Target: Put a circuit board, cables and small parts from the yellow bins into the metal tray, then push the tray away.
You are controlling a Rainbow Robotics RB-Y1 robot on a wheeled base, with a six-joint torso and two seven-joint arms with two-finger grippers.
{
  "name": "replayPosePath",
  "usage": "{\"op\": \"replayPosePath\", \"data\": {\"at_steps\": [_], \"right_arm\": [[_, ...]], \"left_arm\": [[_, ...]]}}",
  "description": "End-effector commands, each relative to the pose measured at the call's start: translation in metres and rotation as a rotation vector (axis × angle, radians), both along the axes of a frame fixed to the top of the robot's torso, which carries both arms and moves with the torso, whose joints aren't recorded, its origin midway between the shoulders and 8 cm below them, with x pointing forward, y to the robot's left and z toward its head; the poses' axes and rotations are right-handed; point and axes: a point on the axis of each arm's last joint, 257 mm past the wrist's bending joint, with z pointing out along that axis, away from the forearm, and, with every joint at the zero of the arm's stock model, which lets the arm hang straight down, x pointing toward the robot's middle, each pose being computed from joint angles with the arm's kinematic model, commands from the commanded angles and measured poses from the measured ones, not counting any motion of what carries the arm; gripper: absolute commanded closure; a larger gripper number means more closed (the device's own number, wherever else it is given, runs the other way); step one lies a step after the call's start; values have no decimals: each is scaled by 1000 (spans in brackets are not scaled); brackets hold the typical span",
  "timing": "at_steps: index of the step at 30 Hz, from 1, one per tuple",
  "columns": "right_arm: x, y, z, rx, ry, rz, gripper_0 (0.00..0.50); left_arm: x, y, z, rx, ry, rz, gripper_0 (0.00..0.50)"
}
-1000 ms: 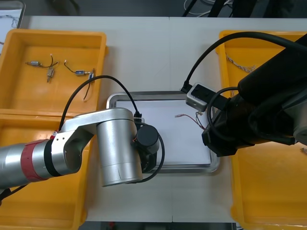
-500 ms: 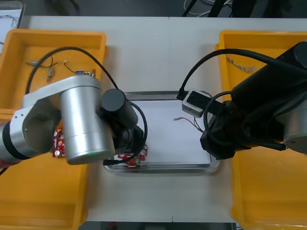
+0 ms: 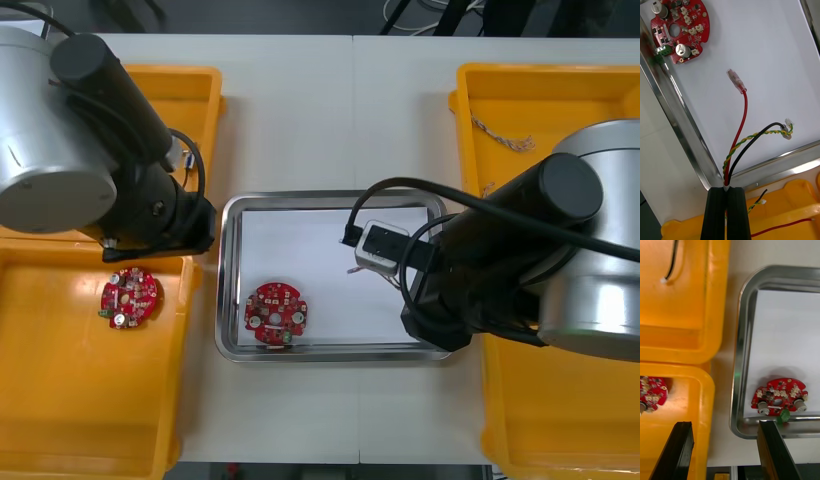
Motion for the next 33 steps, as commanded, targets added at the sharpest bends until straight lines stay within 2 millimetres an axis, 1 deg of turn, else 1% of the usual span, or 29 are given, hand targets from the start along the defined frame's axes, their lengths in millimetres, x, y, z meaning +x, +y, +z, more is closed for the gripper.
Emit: {"op": "replayPosePath", "data": {"at_steps": [1,4,6,9,15,16,19,23,27,28,33], "right_arm": [[-6,27,1,-29,-48,136,500],[-2,33,-8,-68,-45,198,500],[2,35,-12,-86,-35,227,500],[11,34,-21,-120,-22,264,500],[28,33,-31,-151,-20,313,500],[29,33,-33,-152,-19,318,500],[36,30,-36,-168,-22,337,500],[40,24,-48,-194,-1,348,500],[43,23,-62,-214,-10,357,500],[43,24,-63,-217,-17,361,500],[40,27,-85,-222,-7,372,500]], "left_arm": [[27,31,33,41,-50,-6,0],[42,49,40,39,-52,11,0],[48,56,44,36,-53,16,0],[60,68,50,29,-60,20,0],[75,87,62,20,-79,18,0],[77,88,64,17,-83,17,0],[82,96,70,18,-94,13,0],[88,108,75,24,-102,12,0],[97,119,79,53,-121,7,0],[98,119,78,52,-120,8,0],[112,121,82,55,-137,27,0]]}}
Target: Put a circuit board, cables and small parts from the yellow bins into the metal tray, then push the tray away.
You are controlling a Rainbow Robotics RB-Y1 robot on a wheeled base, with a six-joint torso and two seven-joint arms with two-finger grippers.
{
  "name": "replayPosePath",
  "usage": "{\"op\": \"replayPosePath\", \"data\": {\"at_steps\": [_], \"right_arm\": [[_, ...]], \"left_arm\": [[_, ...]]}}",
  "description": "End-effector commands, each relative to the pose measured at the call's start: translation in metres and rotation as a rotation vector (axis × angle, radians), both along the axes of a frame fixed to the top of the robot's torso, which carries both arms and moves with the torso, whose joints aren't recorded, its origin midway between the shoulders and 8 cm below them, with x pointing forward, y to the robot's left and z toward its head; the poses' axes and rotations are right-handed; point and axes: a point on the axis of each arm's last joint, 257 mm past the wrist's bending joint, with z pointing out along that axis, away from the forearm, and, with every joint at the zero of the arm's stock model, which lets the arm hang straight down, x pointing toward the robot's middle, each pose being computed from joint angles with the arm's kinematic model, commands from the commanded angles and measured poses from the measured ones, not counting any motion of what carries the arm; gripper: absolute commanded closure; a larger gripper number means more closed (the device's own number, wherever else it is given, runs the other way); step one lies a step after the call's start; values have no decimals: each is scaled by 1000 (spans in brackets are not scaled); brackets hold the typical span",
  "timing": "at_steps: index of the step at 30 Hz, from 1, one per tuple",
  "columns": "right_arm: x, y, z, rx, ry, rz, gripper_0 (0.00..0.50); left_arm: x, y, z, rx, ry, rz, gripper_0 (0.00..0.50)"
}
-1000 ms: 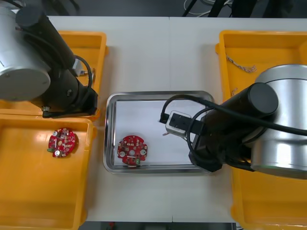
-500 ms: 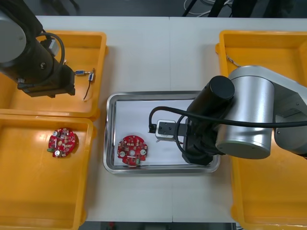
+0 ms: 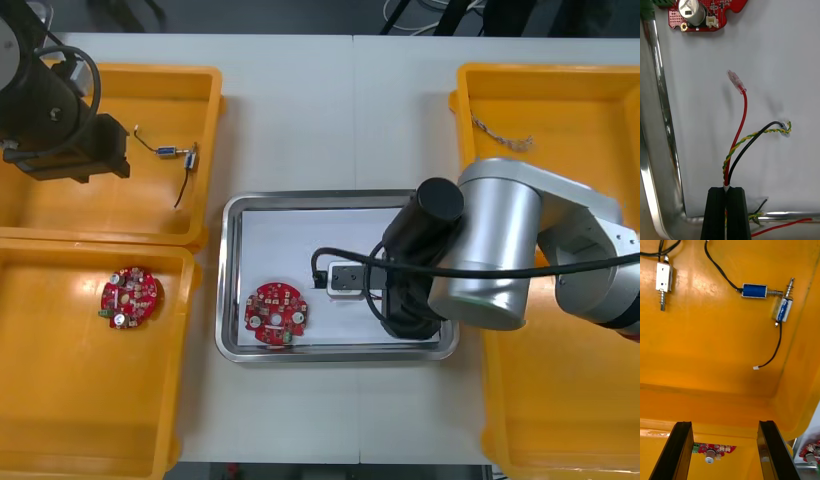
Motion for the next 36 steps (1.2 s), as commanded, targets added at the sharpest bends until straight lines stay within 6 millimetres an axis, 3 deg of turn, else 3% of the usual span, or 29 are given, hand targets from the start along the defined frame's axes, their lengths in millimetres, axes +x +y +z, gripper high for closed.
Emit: {"op": "replayPosePath", "data": {"at_steps": [1,11,19,29,30,31,32,34,36], "right_arm": [[-4,15,-12,-6,4,62,500],[-2,21,-34,12,-10,31,500],[-1,15,-52,14,24,-9,500],[2,13,-56,17,23,-21,500],[2,13,-56,18,24,-19,455],[2,13,-56,19,21,-23,325],[2,14,-55,20,18,-20,272],[4,15,-53,20,7,-19,4],[5,14,-51,19,-1,-16,0]], "left_arm": [[27,5,42,33,-95,-36,0],[57,2,48,8,-131,-11,0],[79,20,46,51,-154,-34,0],[102,31,40,99,-197,-40,0],[104,32,36,97,-197,-37,0],[107,32,36,93,-206,-37,0],[110,32,36,89,-214,-37,0],[117,32,33,80,-234,-37,0],[122,33,29,80,-242,-35,0]]}}
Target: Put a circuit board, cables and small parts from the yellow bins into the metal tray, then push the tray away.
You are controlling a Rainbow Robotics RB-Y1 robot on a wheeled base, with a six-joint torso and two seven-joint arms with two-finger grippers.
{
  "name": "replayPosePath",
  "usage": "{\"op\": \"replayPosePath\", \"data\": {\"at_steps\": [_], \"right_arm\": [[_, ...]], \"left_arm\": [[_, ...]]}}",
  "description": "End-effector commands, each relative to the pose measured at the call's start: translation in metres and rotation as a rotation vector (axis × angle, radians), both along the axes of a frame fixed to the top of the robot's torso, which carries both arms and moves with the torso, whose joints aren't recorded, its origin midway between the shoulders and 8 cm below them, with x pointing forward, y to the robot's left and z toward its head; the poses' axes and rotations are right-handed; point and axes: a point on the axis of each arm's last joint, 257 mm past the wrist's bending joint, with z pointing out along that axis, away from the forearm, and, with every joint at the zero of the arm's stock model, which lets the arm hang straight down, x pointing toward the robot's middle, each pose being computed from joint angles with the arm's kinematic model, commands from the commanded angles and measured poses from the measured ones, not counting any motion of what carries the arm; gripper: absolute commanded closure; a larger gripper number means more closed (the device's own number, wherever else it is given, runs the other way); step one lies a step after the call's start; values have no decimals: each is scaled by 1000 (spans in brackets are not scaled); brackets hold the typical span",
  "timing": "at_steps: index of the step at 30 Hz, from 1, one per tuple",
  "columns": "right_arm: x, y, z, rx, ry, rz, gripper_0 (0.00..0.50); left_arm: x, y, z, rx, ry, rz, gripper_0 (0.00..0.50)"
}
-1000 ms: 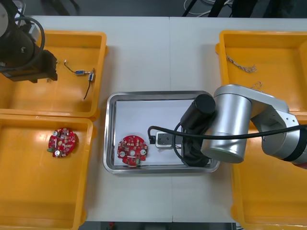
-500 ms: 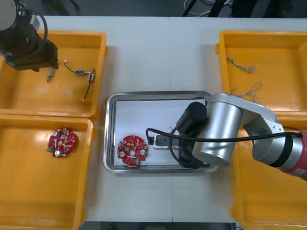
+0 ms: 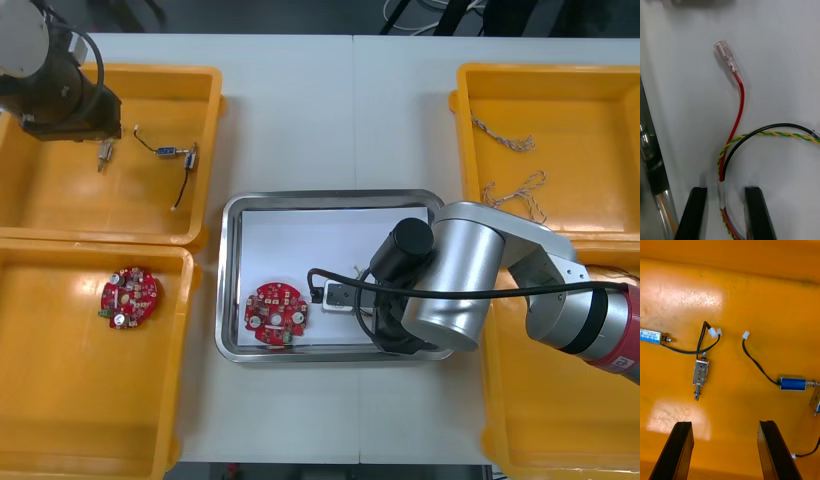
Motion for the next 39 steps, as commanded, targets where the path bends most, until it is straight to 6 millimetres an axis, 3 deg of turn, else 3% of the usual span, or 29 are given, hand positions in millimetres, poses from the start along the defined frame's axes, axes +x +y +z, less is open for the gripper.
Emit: {"op": "replayPosePath", "data": {"at_steps": [1,11,19,25,33,39], "right_arm": [[-4,14,5,14,-20,50,0],[-5,11,39,8,-34,34,0],[-5,14,89,46,-58,-18,0],[-10,-7,117,34,-37,-81,0],[5,-11,176,163,-151,-114,0],[12,-31,208,209,-205,-148,0]], "left_arm": [[28,-12,30,15,-97,-63,0],[37,0,16,65,-100,-53,0],[48,4,6,64,-125,-51,0],[55,8,-3,84,-138,-49,0],[60,11,-20,124,-141,-64,0],[58,15,-30,138,-119,-64,0]]}}
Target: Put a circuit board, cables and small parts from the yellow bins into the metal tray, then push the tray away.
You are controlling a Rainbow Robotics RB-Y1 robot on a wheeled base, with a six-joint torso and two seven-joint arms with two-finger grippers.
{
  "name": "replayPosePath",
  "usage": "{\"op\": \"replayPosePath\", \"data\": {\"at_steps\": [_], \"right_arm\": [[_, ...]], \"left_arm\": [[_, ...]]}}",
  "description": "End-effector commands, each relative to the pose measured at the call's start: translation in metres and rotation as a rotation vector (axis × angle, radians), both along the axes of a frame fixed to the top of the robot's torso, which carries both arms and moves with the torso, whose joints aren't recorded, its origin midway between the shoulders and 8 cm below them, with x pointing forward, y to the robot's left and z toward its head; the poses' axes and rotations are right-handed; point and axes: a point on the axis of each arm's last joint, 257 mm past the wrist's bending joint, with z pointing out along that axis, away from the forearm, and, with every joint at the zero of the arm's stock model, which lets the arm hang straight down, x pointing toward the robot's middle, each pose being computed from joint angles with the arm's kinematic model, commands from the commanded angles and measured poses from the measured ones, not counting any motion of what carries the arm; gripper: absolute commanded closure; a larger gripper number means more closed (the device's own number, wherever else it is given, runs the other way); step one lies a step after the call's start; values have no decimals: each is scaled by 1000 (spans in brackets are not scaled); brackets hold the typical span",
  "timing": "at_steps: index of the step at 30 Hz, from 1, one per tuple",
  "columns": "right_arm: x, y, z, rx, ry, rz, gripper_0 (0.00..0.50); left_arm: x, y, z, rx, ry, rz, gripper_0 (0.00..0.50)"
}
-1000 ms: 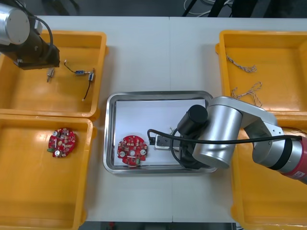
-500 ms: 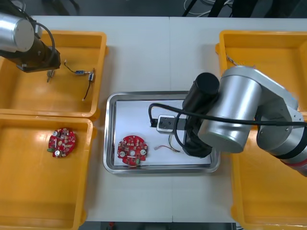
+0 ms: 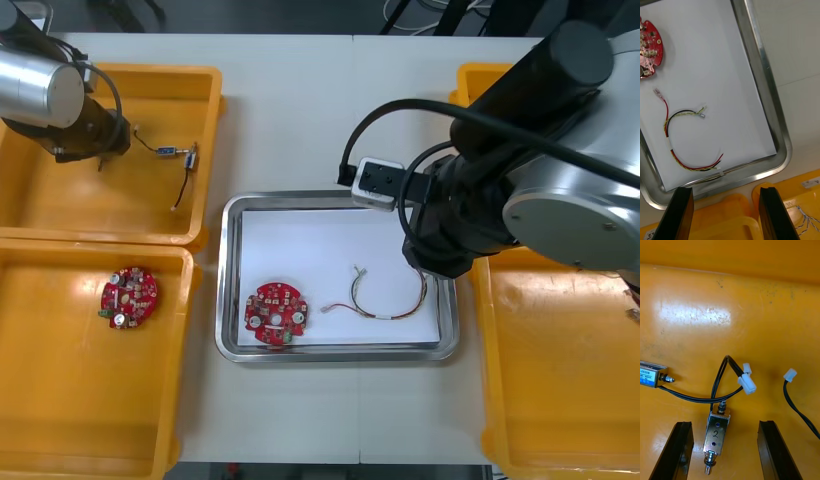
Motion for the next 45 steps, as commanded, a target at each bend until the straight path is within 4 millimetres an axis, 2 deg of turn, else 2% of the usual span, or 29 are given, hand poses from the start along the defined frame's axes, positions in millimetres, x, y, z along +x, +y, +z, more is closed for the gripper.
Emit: {"op": "replayPosePath", "data": {"at_steps": [1,6,12,22,23,24,25,26,27,34,39,45], "right_arm": [[3,-23,28,42,-42,-26,0],[9,-55,44,126,-39,-112,0],[13,-104,62,165,-63,-214,0],[27,-148,90,230,-139,-359,0],[30,-155,90,242,-134,-386,0],[32,-162,92,255,-135,-411,0],[34,-166,93,264,-133,-426,0],[36,-173,94,280,-128,-452,0],[39,-181,95,296,-123,-482,0],[52,-230,98,353,-126,-659,0],[58,-254,99,350,-151,-752,0],[65,-273,96,359,-141,-838,0]], "left_arm": [[15,-13,23,71,-29,-85,0],[13,-11,17,63,-15,-81,0],[14,-8,12,48,-19,-79,0],[16,-13,9,37,-28,-87,2],[15,-14,8,35,-27,-89,77],[15,-15,8,34,-26,-89,218],[15,-15,8,32,-26,-90,316],[15,-15,8,31,-25,-89,463],[15,-16,8,26,-26,-91,500],[14,-17,6,24,-20,-95,500],[9,-11,8,23,-3,-92,500],[-5,-4,24,20,37,-109,500]]}}
